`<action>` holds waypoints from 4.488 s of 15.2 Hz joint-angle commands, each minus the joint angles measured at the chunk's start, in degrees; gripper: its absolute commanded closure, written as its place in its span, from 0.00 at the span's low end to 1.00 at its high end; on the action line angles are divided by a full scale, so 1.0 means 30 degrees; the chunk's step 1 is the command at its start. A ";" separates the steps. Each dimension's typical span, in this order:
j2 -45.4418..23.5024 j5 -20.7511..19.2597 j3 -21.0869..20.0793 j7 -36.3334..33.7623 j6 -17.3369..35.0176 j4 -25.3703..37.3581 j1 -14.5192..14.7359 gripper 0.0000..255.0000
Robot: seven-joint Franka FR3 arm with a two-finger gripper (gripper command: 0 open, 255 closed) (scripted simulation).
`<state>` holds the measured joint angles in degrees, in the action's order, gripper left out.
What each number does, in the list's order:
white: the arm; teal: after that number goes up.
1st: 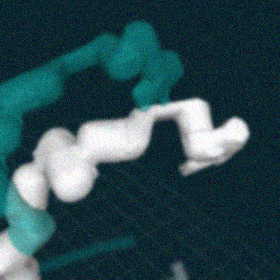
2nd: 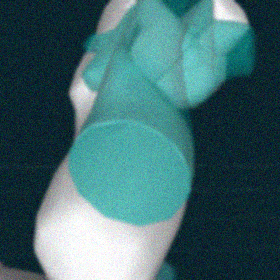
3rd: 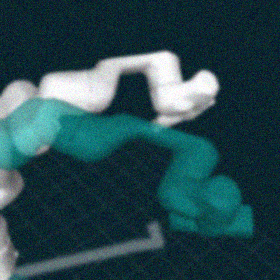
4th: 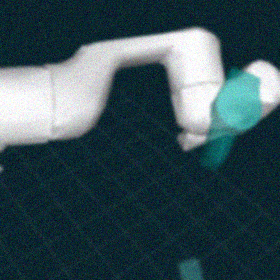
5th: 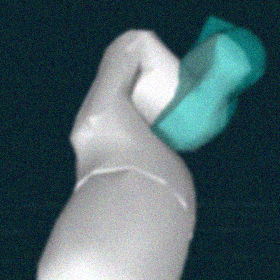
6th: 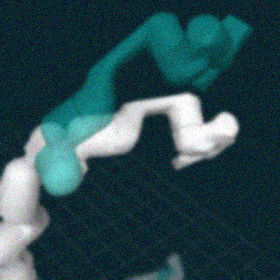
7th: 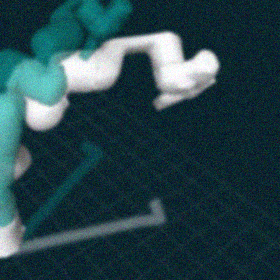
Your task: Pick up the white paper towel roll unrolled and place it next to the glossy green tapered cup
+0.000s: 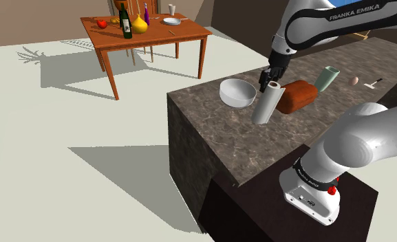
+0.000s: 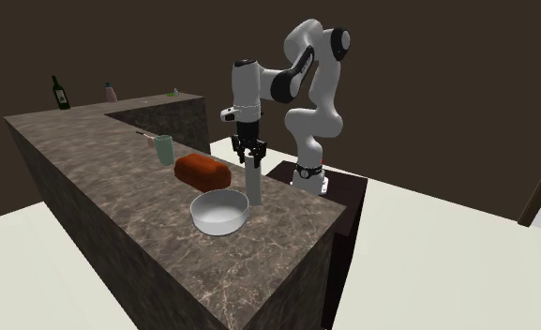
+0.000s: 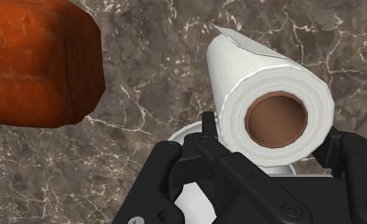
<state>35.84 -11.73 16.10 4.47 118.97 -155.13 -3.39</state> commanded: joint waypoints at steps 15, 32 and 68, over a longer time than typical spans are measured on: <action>0.0937 0.0330 -0.0439 0.0073 -0.2937 0.1990 0.0083 1.00; 0.1235 0.0852 -0.1030 0.0231 -0.7384 0.6140 0.0294 1.00; -0.0389 -0.0601 0.1932 0.4830 -1.3358 1.4338 -0.0335 1.00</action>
<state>34.42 -12.78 20.72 17.45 78.75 -111.96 -4.04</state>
